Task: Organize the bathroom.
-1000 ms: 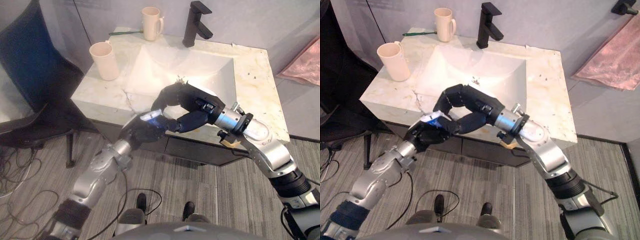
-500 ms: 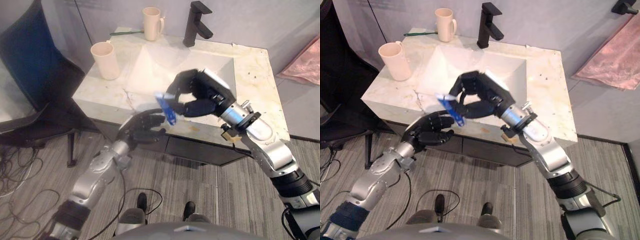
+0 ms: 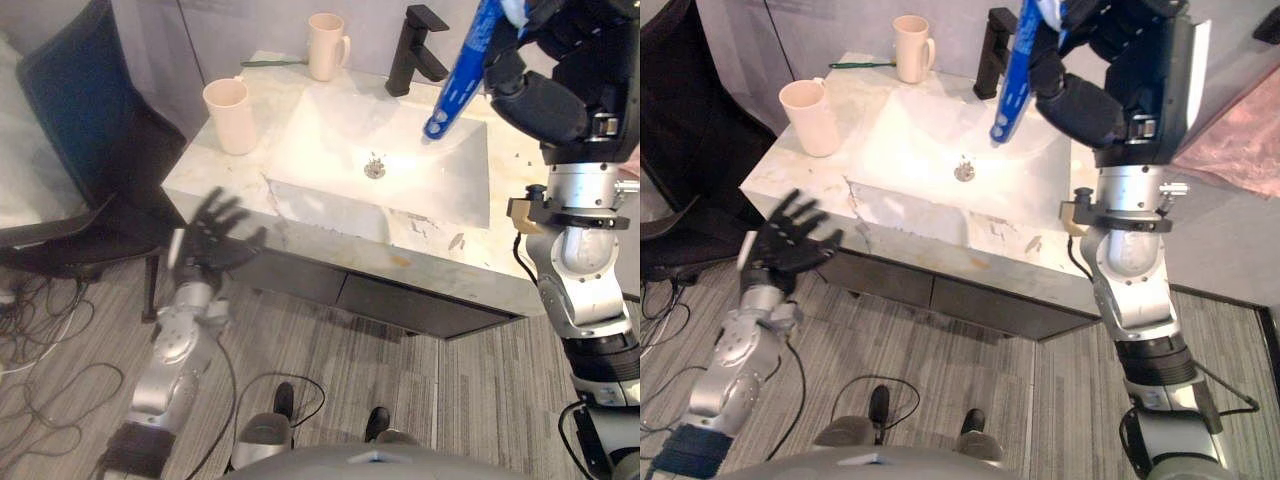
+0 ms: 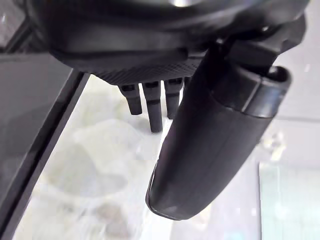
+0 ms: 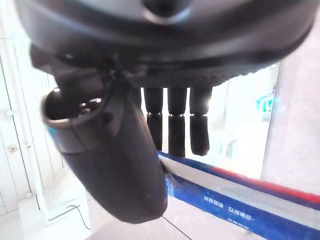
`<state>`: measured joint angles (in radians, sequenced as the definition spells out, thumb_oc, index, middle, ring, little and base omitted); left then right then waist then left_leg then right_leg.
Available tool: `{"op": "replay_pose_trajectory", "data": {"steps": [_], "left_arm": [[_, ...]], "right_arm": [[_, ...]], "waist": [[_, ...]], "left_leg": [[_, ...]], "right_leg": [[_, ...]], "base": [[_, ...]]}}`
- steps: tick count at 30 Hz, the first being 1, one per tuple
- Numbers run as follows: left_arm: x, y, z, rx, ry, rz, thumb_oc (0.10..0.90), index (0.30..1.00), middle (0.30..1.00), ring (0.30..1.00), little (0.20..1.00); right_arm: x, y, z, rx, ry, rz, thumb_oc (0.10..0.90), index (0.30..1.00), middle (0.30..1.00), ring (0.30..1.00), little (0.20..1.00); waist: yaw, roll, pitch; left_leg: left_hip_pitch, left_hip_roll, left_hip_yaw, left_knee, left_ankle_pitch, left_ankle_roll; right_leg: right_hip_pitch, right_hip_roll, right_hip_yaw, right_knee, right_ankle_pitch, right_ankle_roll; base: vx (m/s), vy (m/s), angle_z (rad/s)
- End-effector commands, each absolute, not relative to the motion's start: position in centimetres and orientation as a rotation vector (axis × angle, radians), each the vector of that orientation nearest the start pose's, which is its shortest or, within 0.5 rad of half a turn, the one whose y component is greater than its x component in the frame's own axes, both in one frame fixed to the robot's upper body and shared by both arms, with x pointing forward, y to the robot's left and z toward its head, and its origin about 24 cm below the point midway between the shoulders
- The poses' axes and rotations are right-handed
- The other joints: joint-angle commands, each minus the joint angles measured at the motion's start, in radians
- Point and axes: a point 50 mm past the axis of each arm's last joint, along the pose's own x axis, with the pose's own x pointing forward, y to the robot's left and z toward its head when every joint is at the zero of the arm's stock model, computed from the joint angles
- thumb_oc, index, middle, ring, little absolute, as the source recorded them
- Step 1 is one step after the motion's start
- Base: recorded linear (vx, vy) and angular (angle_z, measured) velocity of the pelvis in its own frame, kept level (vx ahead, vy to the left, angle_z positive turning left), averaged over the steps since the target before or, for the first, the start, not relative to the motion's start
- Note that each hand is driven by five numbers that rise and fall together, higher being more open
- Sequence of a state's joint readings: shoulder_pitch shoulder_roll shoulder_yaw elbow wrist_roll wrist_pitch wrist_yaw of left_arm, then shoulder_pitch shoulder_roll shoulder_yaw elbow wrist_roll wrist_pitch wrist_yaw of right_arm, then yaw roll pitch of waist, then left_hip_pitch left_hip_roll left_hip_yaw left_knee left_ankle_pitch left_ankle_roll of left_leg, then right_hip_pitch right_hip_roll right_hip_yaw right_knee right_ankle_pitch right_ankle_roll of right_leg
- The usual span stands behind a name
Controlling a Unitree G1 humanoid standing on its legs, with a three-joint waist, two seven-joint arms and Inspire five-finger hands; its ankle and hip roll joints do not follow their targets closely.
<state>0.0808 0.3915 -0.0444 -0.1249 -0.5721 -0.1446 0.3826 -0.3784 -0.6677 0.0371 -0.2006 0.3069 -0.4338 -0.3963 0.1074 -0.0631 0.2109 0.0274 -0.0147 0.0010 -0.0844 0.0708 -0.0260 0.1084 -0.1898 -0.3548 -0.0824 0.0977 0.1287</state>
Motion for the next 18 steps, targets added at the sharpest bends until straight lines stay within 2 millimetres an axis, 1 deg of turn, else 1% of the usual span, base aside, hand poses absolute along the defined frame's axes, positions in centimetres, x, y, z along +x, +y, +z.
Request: {"op": "replay_pose_trajectory", "data": {"steps": [1, 3, 4, 5, 6, 8, 9, 10, 11, 12, 13, 14, 15, 17, 18], "left_arm": [[23.5, 24.1, 11.7, -0.177, -0.396, 0.405, 0.8, 0.9, 0.9, 0.9, 0.9], [23.2, 24.6, 11.3, -0.185, -0.376, 0.429, 0.8, 0.9, 0.9, 0.9, 0.9], [23.2, 24.6, 11.3, -0.186, -0.372, 0.427, 0.8, 0.9, 0.9, 0.9, 0.9], [23.2, 24.6, 11.2, -0.192, -0.361, 0.42, 0.8, 0.9, 0.9, 0.9, 0.9], [23.2, 24.4, 10.9, -0.178, -0.344, 0.389, 0.8, 0.9, 0.9, 0.9, 0.9], [23.3, 24.2, 10.7, -0.161, -0.329, 0.367, 0.8, 0.9, 0.9, 0.9, 0.9], [23.5, 24.1, 10.4, -0.145, -0.309, 0.352, 0.8, 0.9, 0.9, 0.9, 0.9], [23.5, 24.0, 10.3, -0.137, -0.3, 0.351, 0.8, 0.9, 0.9, 0.9, 0.9], [23.9, 24.0, 9.7, -0.116, -0.271, 0.34, 0.8, 0.9, 0.9, 0.9, 0.9], [23.9, 24.0, 9.6, -0.115, -0.266, 0.342, 0.8, 0.9, 0.9, 0.9, 0.9], [24.1, 24.0, 9.2, -0.114, -0.238, 0.34, 0.8, 0.9, 0.9, 0.9, 0.9], [24.1, 24.0, 9.1, -0.115, -0.236, 0.34, 0.8, 0.9, 0.9, 0.9, 0.9], [24.1, 24.0, 8.9, -0.115, -0.223, 0.345, 0.8, 0.9, 0.9, 0.9, 0.9], [23.8, 24.1, 8.0, -0.117, -0.189, 0.343, 0.8, 0.9, 0.9, 0.9, 0.9], [23.8, 24.1, 8.0, -0.118, -0.187, 0.344, 0.8, 0.9, 0.9, 0.9, 0.9]], "right_arm": [[24.6, -21.1, 30.8, -0.074, -1.396, -0.215, 0.4, 0.3, 0.3, 0.3, 0.3], [25.0, -20.4, 30.7, -0.061, -1.418, -0.241, 0.4, 0.3, 0.3, 0.3, 0.3], [25.1, -20.3, 30.7, -0.058, -1.417, -0.245, 0.4, 0.3, 0.3, 0.3, 0.3], [25.3, -20.1, 30.6, -0.054, -1.417, -0.252, 0.4, 0.3, 0.3, 0.3, 0.3], [25.6, -19.8, 30.2, -0.077, -1.424, -0.278, 0.4, 0.3, 0.3, 0.3, 0.3], [25.8, -19.9, 30.1, -0.06, -1.413, -0.292, 0.4, 0.3, 0.3, 0.3, 0.3], [26.1, -20.3, 29.8, -0.035, -1.402, -0.306, 0.4, 0.3, 0.3, 0.3, 0.3], [26.2, -20.4, 29.8, -0.038, -1.401, -0.309, 0.4, 0.3, 0.3, 0.3, 0.3], [26.8, -21.5, 30.0, -0.047, -1.387, -0.336, 0.4, 0.3, 0.3, 0.3, 0.3], [27.0, -21.7, 30.1, -0.051, -1.383, -0.34, 0.4, 0.3, 0.3, 0.3, 0.3], [27.3, -22.4, 30.5, -0.087, -1.377, -0.357, 0.4, 0.3, 0.3, 0.3, 0.3], [27.3, -22.5, 30.6, -0.087, -1.375, -0.356, 0.4, 0.3, 0.3, 0.3, 0.3], [27.4, -22.9, 30.9, -0.092, -1.368, -0.358, 0.4, 0.3, 0.3, 0.3, 0.3], [27.5, -23.9, 31.2, -0.132, -1.347, -0.369, 0.4, 0.3, 0.3, 0.3, 0.3], [27.6, -23.9, 31.2, -0.133, -1.345, -0.368, 0.4, 0.3, 0.3, 0.3, 0.3]], "waist": [[0.063, 0.013, -0.095], [0.088, 0.016, -0.094], [0.091, 0.017, -0.094], [0.097, 0.019, -0.092], [0.102, 0.025, -0.085], [0.106, 0.031, -0.079], [0.107, 0.035, -0.074], [0.106, 0.035, -0.073], [0.092, 0.032, -0.072], [0.087, 0.031, -0.073], [0.073, 0.026, -0.079], [0.07, 0.027, -0.08], [0.061, 0.022, -0.082], [0.037, 0.014, -0.086], [0.036, 0.015, -0.086]], "left_leg": [[0.068, -0.044, 0.008, 0.074, -0.177, 0.011], [0.062, -0.049, -0.004, 0.074, -0.173, 0.021], [0.061, -0.05, -0.007, 0.073, -0.172, 0.023], [0.06, -0.054, -0.015, 0.072, -0.17, 0.029], [0.064, -0.059, -0.036, 0.067, -0.167, 0.04], [0.065, -0.059, -0.046, 0.063, -0.164, 0.045], [0.07, -0.057, -0.06, 0.057, -0.164, 0.047], [0.072, -0.058, -0.065, 0.054, -0.164, 0.048], [0.086, -0.066, -0.099, 0.043, -0.165, 0.045], [0.089, -0.069, -0.109, 0.042, -0.165, 0.044], [0.098, -0.076, -0.135, 0.043, -0.173, 0.039], [0.099, -0.075, -0.139, 0.042, -0.175, 0.038], [0.105, -0.083, -0.151, 0.041, -0.182, 0.038], [0.121, -0.109, -0.185, 0.038, -0.198, 0.042], [0.121, -0.109, -0.187, 0.039, -0.199, 0.042]], "right_leg": [[-0.012, 0.033, 0.007, 0.085, -0.132, 0.054], [-0.02, 0.019, -0.01, 0.132, -0.152, 0.057], [-0.023, 0.017, -0.011, 0.142, -0.156, 0.057], [-0.039, 0.006, -0.012, 0.191, -0.151, 0.055], [-0.086, -0.025, -0.001, 0.304, -0.115, 0.057], [-0.109, -0.043, 0.006, 0.372, -0.102, 0.054], [-0.124, -0.047, 0.017, 0.414, -0.091, 0.051], [-0.129, -0.046, 0.021, 0.423, -0.089, 0.051], [-0.144, 0.004, 0.067, 0.377, -0.106, 0.045], [-0.146, 0.02, 0.081, 0.355, -0.114, 0.043], [-0.153, 0.049, 0.116, 0.252, -0.127, 0.042], [-0.149, 0.052, 0.115, 0.242, -0.125, 0.042], [-0.158, 0.061, 0.139, 0.184, -0.107, 0.047], [-0.178, 0.102, 0.213, 0.081, -0.039, 0.051], [-0.176, 0.105, 0.215, 0.073, -0.034, 0.051]], "base": [[-0.02, 0.086, 0.25], [-0.02, 0.116, 0.3], [-0.01, 0.105, 0.31], [0.01, 0.121, 0.33], [0.01, 0.122, 0.36], [0.03, 0.071, 0.53], [0.04, 0.034, 0.69], [0.12, -0.017, 0.65], [0.12, -0.038, 0.52], [0.24, -0.07, 0.84], [0.16, -0.039, 0.8], [0.2, -0.055, 0.78], [0.2, -0.05, 0.51], [0.24, -0.056, 0.46], [0.21, -0.09, 0.65]]}}
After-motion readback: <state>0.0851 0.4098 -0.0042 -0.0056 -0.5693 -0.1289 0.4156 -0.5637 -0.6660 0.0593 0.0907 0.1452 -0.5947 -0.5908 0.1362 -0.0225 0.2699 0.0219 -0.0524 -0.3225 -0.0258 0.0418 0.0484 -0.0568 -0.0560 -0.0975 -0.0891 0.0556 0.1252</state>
